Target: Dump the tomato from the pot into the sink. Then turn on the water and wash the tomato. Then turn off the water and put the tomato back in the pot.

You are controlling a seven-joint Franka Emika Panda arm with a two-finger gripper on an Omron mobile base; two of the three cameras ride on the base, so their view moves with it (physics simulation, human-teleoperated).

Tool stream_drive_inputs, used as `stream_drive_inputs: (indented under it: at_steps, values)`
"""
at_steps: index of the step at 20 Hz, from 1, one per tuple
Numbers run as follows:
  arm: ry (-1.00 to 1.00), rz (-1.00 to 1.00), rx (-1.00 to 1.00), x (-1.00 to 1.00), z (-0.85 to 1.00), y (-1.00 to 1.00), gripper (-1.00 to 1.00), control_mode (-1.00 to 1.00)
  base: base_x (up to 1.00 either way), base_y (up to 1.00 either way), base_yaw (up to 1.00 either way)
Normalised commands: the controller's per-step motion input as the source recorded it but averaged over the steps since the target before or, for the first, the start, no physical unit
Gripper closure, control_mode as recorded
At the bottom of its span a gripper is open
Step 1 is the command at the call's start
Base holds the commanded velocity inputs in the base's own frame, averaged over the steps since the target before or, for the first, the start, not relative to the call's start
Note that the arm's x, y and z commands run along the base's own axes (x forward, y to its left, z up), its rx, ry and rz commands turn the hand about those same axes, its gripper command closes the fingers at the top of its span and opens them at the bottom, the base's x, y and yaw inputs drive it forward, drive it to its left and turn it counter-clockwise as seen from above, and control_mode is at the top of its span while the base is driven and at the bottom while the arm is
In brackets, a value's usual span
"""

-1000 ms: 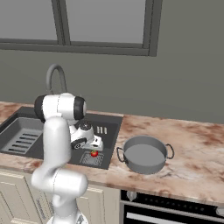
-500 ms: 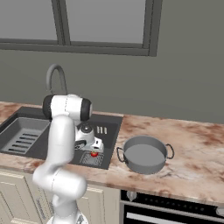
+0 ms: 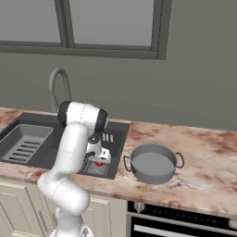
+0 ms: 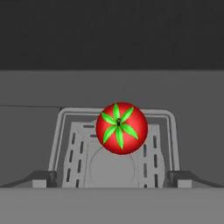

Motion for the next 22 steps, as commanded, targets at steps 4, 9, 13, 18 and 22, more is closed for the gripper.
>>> stream_drive_inputs:
  at_steps: [4,9,13,18,22]
  values:
    - [0.0,0.0,0.0,0.21,-0.15,0.0,-1.0,-1.0,0.0,0.0,0.0]
    - [0.0,0.0,0.0,0.26,-0.09,0.0,-1.0,-1.0,0.0,0.0,0.0]
    - [0.0,0.0,0.0,0.37,0.0,0.11,-1.0,-1.0,0.0,0.0,0.0]
    - [0.0,0.0,0.0,0.37,0.0,0.31,-1.0,-1.0,0.0,0.0,0.0]
    - [0.0,0.0,0.0,0.3,-0.06,0.37,-1.0,-1.0,0.0,0.0,0.0]
